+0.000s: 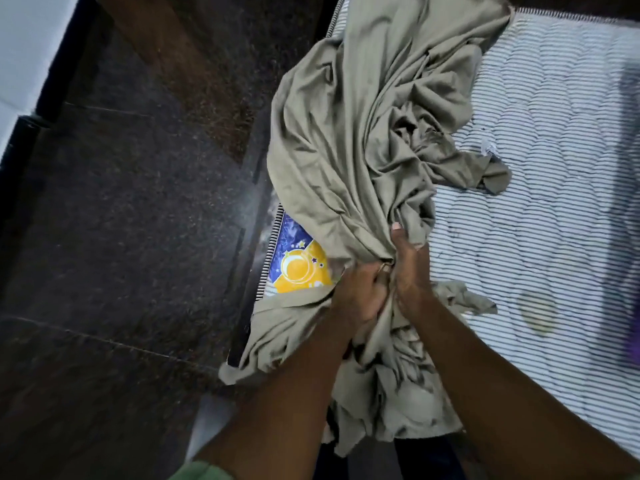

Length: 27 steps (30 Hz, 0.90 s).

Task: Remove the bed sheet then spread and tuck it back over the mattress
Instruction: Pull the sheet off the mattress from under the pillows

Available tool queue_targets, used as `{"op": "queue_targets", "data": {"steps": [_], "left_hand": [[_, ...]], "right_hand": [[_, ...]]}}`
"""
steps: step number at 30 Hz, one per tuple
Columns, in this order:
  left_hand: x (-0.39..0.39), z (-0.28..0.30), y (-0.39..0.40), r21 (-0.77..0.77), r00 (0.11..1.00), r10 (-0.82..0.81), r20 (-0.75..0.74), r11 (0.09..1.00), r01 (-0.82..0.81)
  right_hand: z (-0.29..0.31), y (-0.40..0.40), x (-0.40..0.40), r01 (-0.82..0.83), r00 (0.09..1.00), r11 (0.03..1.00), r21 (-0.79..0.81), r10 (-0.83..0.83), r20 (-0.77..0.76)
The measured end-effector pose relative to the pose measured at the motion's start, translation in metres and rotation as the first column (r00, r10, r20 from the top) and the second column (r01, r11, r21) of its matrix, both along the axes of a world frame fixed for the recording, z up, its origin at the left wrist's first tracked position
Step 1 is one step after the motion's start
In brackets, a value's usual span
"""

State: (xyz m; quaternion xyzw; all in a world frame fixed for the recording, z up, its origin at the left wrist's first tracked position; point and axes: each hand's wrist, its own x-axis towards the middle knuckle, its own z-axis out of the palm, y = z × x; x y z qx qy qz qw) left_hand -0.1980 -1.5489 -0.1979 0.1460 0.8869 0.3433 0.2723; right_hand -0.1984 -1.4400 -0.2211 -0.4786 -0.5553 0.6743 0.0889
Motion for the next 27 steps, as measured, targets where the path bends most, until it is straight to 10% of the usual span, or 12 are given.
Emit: {"op": "queue_targets", "data": {"steps": [3,8,11,13,16,21,24,27], "left_hand": [[-0.039,0.01,0.012,-0.151,1.0,-0.019,0.012,0.988,0.021],[-0.117,-0.003,-0.012,-0.098,0.771,0.51,-0.381,0.807,-0.582],[-0.151,-0.026,-0.008,-0.169,0.866,0.501,-0.005,0.853,-0.494],[-0.157,-0.036,0.002,0.085,0.856,0.457,0.241,0.869,-0.488],[-0.147,-0.037,0.022,0.288,0.759,0.46,0.46,0.732,-0.618],[-0.107,-0.022,0.016,-0.012,0.673,0.701,-0.236,0.69,-0.724],[-0.07,-0.02,-0.008,-0.182,0.665,0.714,-0.218,0.64,-0.747],[-0.024,-0.03,-0.039,-0.273,0.887,0.444,-0.126,0.844,-0.461]], "right_hand": [[0.01,0.028,-0.004,-0.095,0.982,0.991,0.098,0.077,0.175],[0.009,0.046,-0.046,-0.215,0.962,0.946,0.243,0.162,0.22],[0.013,0.05,-0.088,-0.249,0.968,0.968,-0.021,0.249,0.032],[0.026,0.048,-0.107,-0.346,0.937,0.878,-0.331,0.308,-0.164],[0.021,0.06,-0.112,-0.386,0.919,0.878,-0.282,0.339,-0.204],[-0.006,0.084,-0.047,-0.35,0.895,0.937,-0.005,0.336,0.294],[0.004,0.063,0.006,-0.447,0.845,0.881,-0.154,0.473,0.249],[0.007,0.036,0.029,-0.453,0.88,0.888,-0.075,0.459,0.124]]}}
